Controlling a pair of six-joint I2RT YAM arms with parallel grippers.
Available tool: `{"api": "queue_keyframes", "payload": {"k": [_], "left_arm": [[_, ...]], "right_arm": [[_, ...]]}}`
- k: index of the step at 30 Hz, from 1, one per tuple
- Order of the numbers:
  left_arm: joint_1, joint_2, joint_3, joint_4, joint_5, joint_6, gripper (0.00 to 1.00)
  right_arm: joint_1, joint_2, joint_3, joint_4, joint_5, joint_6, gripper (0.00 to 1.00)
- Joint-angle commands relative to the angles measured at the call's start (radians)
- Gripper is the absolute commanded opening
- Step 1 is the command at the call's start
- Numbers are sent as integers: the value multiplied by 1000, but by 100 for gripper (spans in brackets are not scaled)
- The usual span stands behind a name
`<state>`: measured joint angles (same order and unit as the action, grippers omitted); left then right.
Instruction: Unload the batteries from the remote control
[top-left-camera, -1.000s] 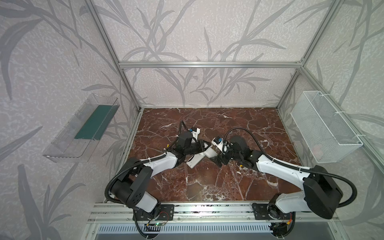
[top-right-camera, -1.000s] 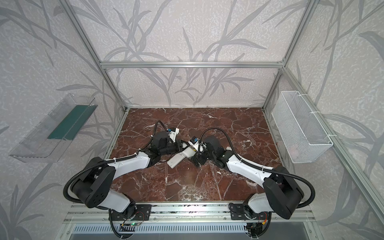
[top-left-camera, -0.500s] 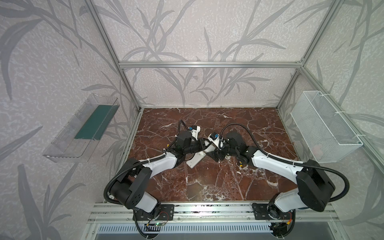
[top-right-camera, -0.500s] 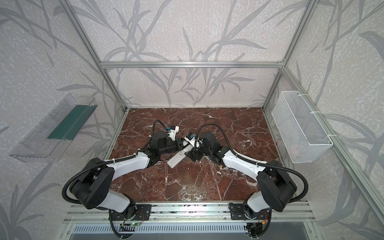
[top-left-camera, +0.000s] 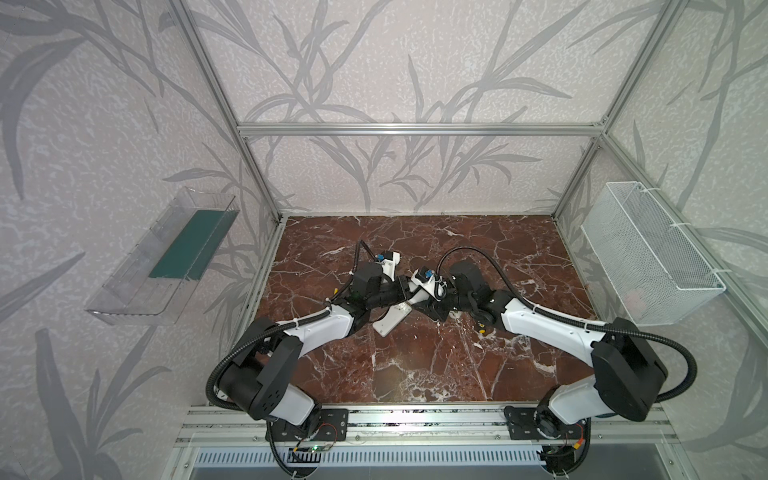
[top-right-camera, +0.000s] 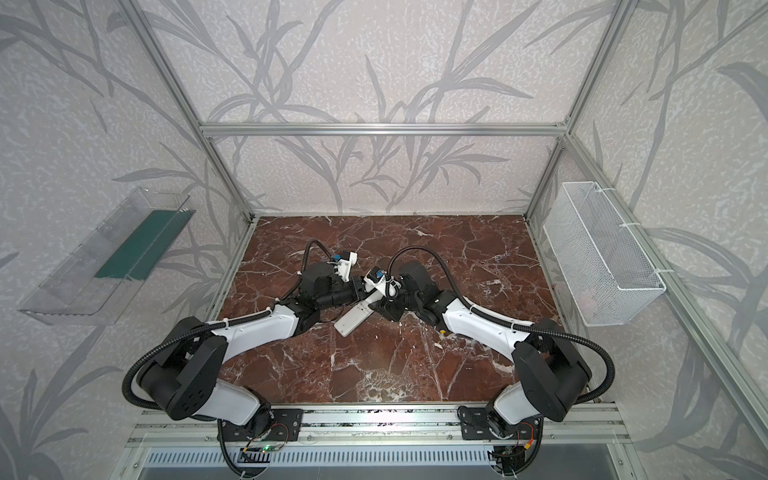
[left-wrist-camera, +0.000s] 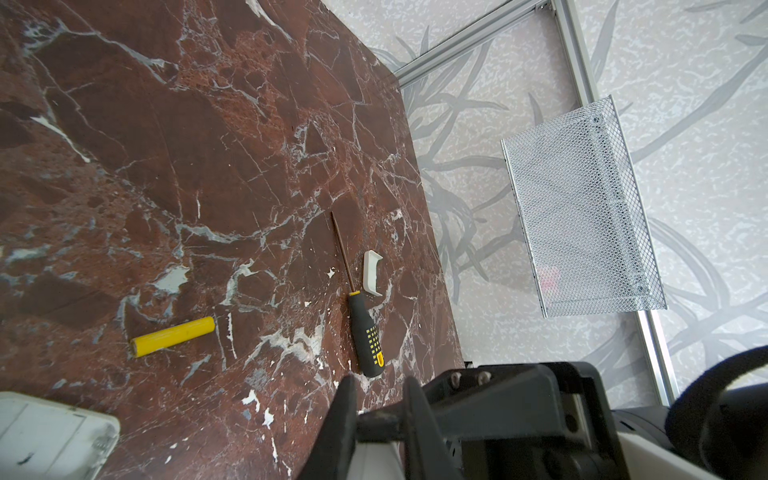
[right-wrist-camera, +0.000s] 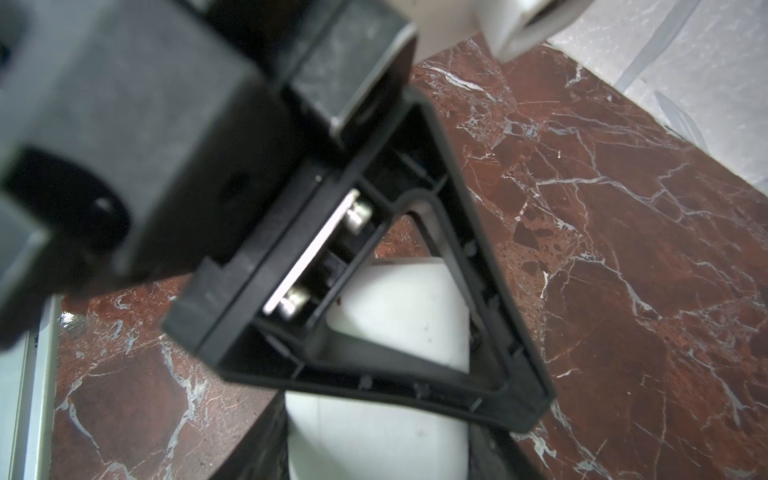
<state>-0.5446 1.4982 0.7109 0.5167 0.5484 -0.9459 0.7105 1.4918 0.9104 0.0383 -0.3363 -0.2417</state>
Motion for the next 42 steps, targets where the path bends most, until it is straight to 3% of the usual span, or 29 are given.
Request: {"api": "queue_keyframes", "payload": {"k": [1,4,8,12,19,25,35,42], "left_arm": [[12,-46,-11,-17,-16,0,56],[47,-86,8,-186,-80,51,98],[113,-138,91,-548,-209,187,99],[167,-173,124,-703,-300,241,99],[199,-219,107,-727,-334,282,99],[204,-230,111,-714,-318,297,99],[211,-227,118,-713,-315,308,98],[214,-228,119,-713,-301,323,99]], "right_arm": [[-3,12,40,-55,8,-70,47],[-5,9,29,-78,-10,-135,47],[-5,10,21,-116,-11,-196,48],[0,39,42,-203,-9,-262,49],[29,101,74,-298,20,-345,53],[86,162,91,-313,42,-368,63],[138,283,156,-366,89,-357,67],[142,260,148,-329,109,-321,69]]}}
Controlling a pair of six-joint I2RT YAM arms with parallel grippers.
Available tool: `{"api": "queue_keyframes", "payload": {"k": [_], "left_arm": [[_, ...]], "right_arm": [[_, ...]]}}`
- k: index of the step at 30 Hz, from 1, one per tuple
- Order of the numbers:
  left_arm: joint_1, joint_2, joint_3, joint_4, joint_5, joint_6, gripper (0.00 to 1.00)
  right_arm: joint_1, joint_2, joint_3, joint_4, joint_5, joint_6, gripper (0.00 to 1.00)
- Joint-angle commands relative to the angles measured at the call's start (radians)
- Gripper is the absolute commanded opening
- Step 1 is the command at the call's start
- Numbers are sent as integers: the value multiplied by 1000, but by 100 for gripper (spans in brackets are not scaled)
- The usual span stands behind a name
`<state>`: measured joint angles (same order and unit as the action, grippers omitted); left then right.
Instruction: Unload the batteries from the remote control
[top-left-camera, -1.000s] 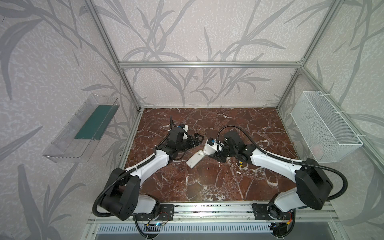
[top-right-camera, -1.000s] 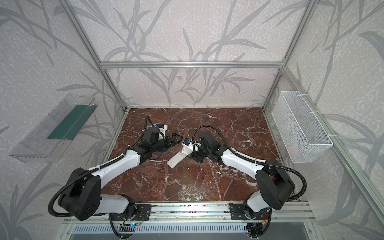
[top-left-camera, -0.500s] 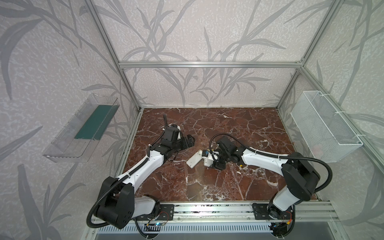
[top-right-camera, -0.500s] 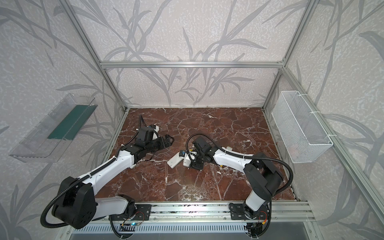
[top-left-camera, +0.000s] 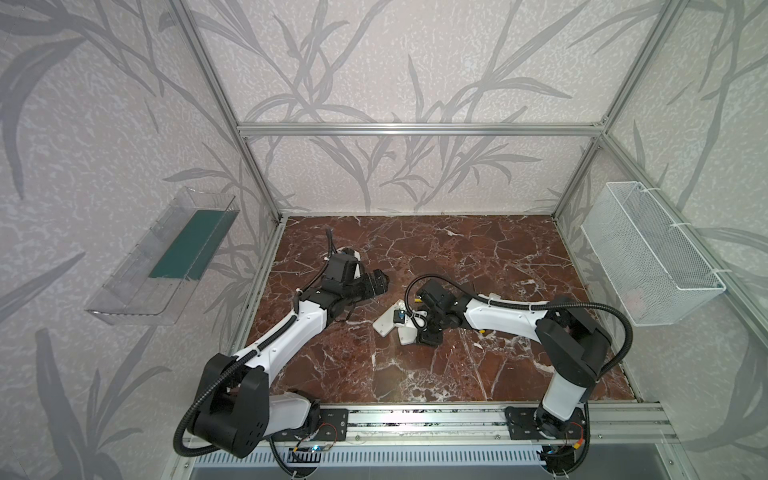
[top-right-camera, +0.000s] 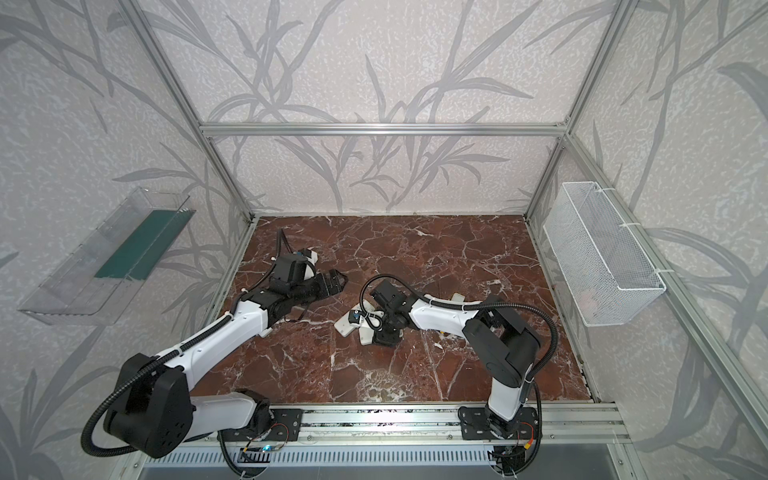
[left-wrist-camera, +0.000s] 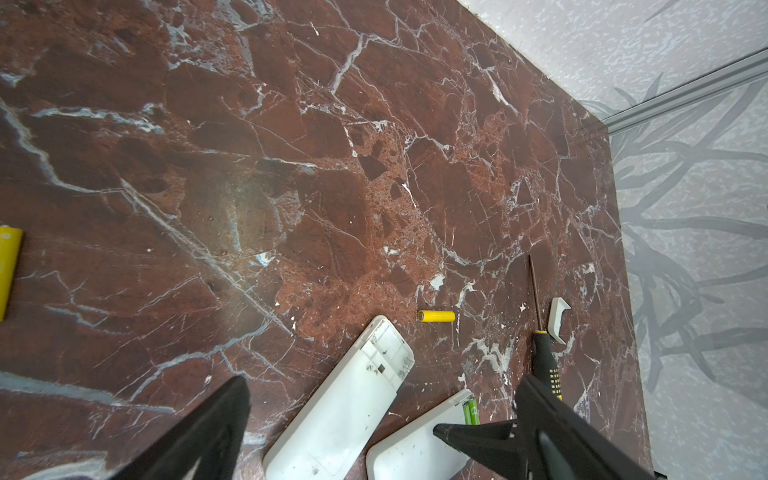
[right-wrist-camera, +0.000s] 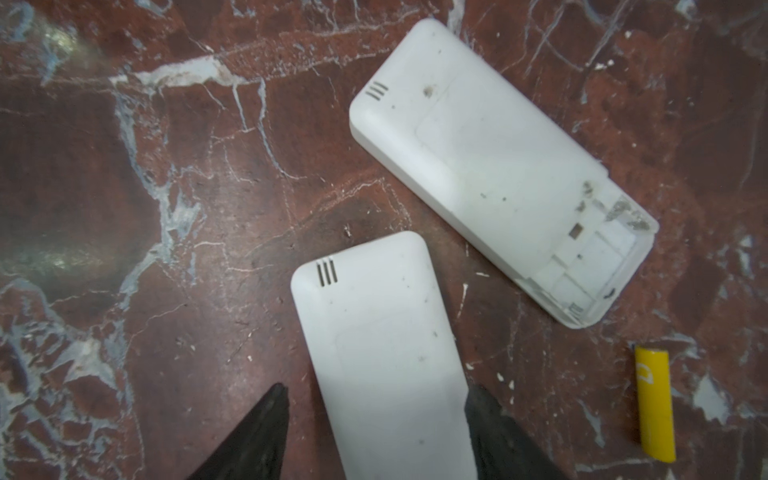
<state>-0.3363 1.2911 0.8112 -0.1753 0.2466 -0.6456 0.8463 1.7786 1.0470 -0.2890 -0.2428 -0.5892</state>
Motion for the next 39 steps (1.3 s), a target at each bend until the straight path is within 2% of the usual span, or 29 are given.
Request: {"api": "queue_keyframes", "payload": {"k": [1,6,11,14,19,22,28,33,39], "left_arm": [[6,-21,23,-31,-2,35,99],[6,-18,43,-75,-12,84,99],[6,-32,44,-61,19,109,98],[6,-41,39,-35,49,108,97],[5,-37,30,-3,103,95,95],[5,-35,19,21,123,76,94],[0,-34,2,73,160,40,92],[-12,-21,-1,103,181,24,91],[-26,-7,-9,133,191,-5,90]], "right_arm": [[4,-46,1,13,15,43,71],[-33,-168,-54,89,61,230,76],[-113,-266,-96,73,108,523,74],[-156,-333,-151,61,174,680,72],[-197,-443,-256,7,367,880,68],[-257,-495,-322,-27,390,991,64],[-296,-544,-403,-54,438,1059,57],[-303,-497,-425,-25,444,1082,54],[-308,-416,-436,46,453,1098,45]]}}
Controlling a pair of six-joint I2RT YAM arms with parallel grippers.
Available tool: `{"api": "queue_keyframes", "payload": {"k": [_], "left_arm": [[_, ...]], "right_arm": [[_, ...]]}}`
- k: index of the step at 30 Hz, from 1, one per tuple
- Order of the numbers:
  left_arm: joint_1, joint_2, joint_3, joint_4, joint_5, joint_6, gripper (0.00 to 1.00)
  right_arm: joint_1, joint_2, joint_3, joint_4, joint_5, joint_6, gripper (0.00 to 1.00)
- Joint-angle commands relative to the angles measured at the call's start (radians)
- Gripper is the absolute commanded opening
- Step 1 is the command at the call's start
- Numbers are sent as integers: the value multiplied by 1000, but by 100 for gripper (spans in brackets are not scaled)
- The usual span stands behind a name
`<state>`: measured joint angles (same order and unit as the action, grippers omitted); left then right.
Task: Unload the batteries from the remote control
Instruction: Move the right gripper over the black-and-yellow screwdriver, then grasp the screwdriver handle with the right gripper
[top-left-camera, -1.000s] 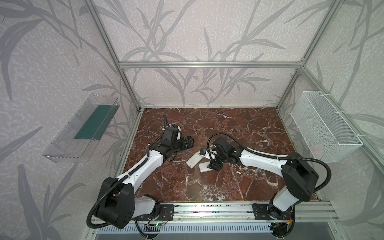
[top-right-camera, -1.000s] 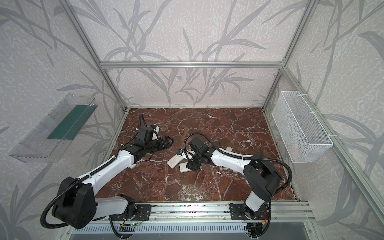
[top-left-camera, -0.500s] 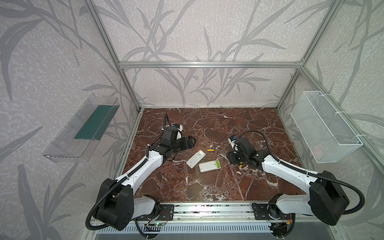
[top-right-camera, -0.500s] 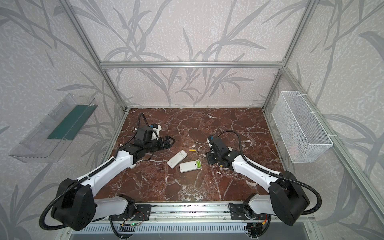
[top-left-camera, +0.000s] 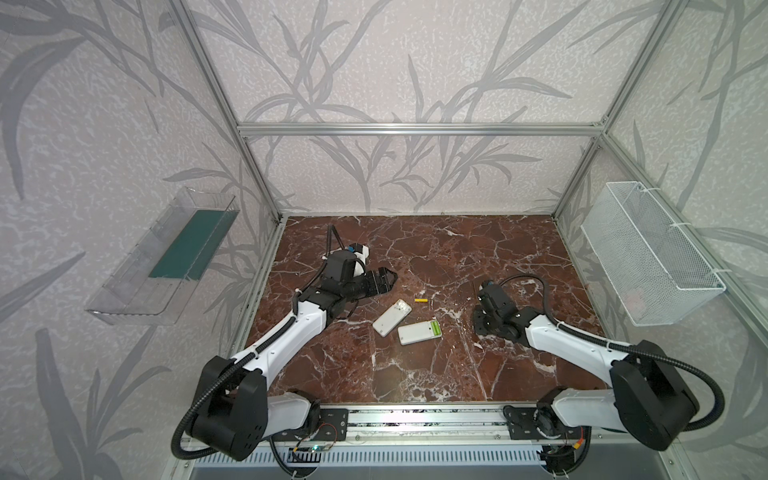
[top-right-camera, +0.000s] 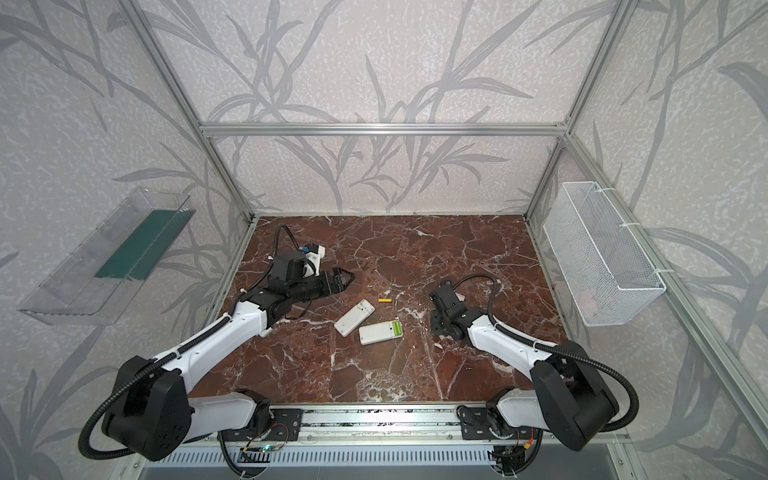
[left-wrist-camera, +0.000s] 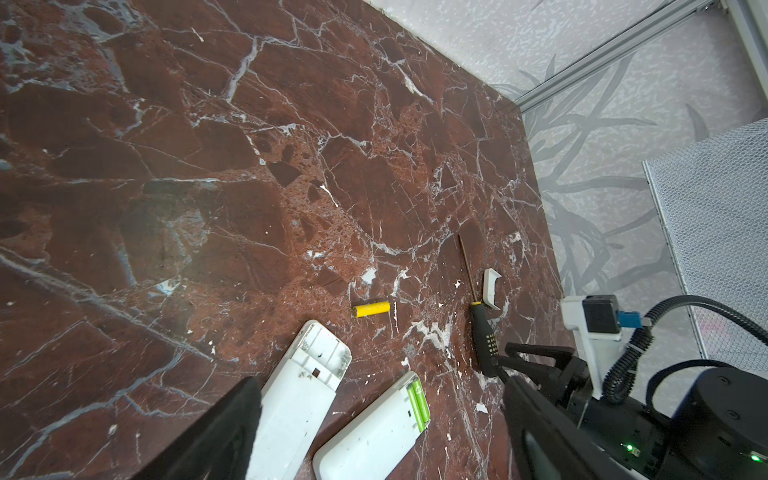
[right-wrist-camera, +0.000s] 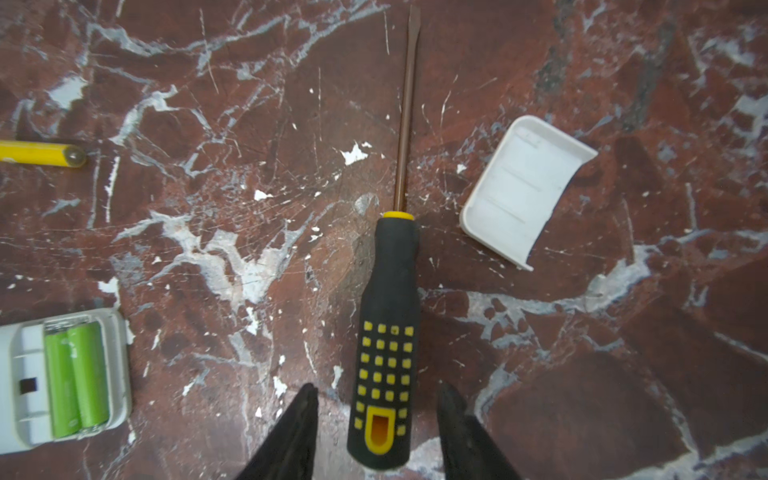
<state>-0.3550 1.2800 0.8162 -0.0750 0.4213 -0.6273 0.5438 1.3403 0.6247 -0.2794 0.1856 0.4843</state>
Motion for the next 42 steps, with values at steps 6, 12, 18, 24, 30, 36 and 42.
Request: {"api": "queue_keyframes", "payload": {"k": [6,12,18,24,30,36,42], "left_arm": [[-19,19,-18,59,23,-44,90],[-30,36,-22,86,34,-67,89],[-48,31,-29,121,35,-109,87],[-89,36,-32,184,15,-145,84],[-141,99,-11,248,7,-175,74],[-165,150,-28,366,10,-231,62],[-185,175,-38,435,2,-262,50]], "right_arm": [[-10,83,-5,64,16,34,39],[-9,123,-1,79,1,24,25],[-2,72,-20,124,-75,-52,8],[83,-63,-68,246,-173,-188,5],[217,-107,-22,227,-131,-281,5],[288,-108,23,227,-94,-292,5],[313,-96,49,254,-93,-270,5]]}}
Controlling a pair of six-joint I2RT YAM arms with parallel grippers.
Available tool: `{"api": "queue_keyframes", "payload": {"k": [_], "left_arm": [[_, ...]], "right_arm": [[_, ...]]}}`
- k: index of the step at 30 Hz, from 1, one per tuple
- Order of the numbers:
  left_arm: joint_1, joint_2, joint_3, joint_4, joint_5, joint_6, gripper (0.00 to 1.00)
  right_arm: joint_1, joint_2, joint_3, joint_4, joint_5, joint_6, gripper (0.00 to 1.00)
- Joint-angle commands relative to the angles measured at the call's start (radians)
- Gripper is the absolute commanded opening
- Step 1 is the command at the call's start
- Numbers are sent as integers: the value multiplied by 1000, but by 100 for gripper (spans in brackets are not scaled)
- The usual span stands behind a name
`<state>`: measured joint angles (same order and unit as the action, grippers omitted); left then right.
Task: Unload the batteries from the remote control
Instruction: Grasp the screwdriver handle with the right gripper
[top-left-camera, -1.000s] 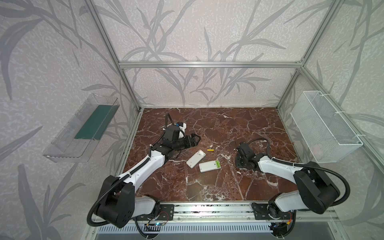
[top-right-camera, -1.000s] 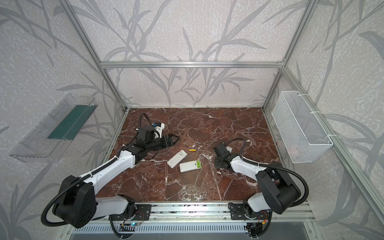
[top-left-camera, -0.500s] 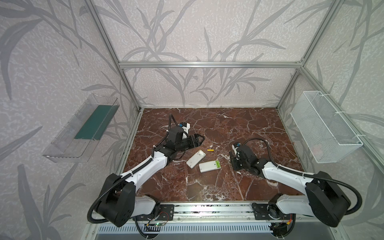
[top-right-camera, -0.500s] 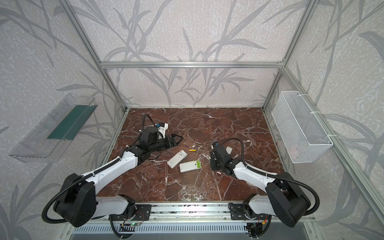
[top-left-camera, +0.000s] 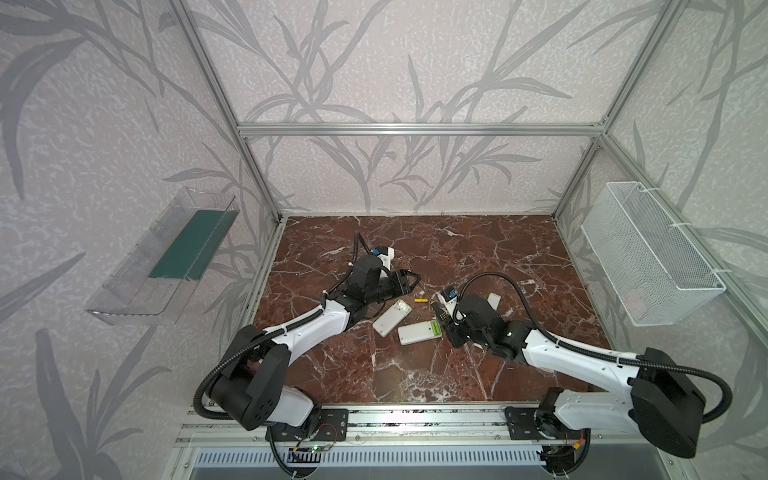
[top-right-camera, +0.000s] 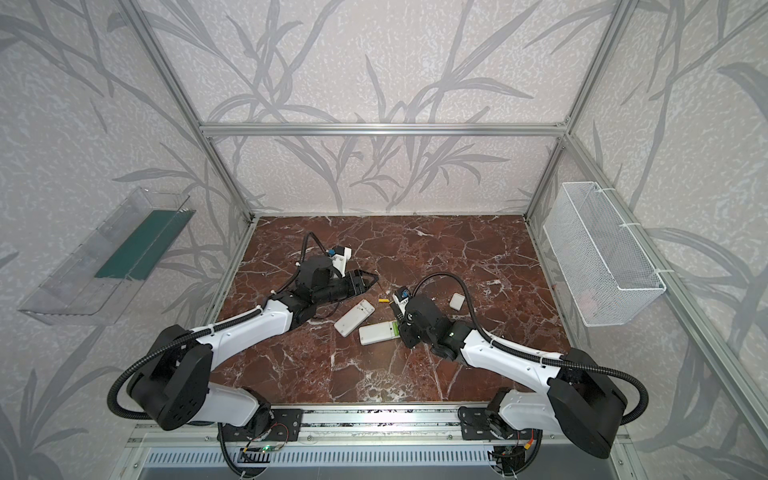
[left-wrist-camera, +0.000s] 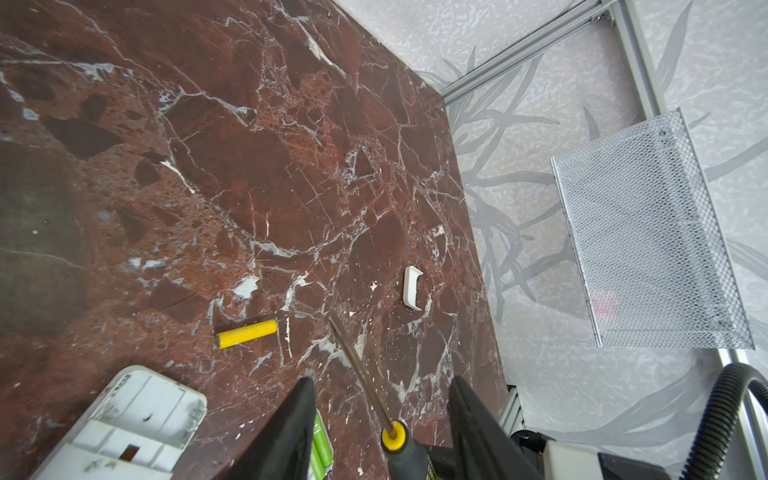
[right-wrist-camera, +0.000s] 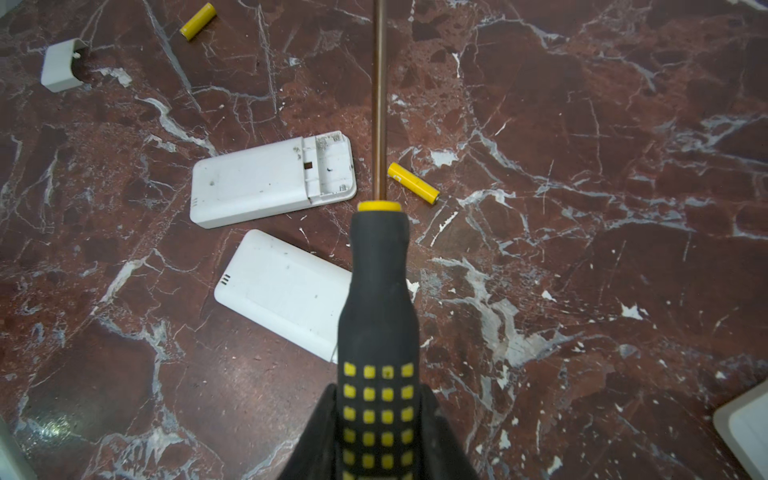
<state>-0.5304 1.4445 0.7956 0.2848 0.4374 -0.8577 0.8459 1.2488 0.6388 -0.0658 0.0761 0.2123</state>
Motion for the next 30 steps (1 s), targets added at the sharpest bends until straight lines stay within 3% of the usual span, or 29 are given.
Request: {"api": "queue_keyframes", "payload": {"k": [1,13,18,25,30], "left_arm": [[-10,14,-19,84,-17,-33,48],[-19,75,-34,186,-3,-82,21],[-19,80,-39,214,1,-96,0],[-10,78,-72,320,11,-170,0],[15,115,-98,494,62,-296,0]], "right_arm": [[14,-3,38,47,10,5,4],[38,-3,53,82,-5,21,4],[39,-5,56,93,2,19,4],[38,-17,25,156,7,19,9],[39,-49,-5,201,-21,-32,24]]}}
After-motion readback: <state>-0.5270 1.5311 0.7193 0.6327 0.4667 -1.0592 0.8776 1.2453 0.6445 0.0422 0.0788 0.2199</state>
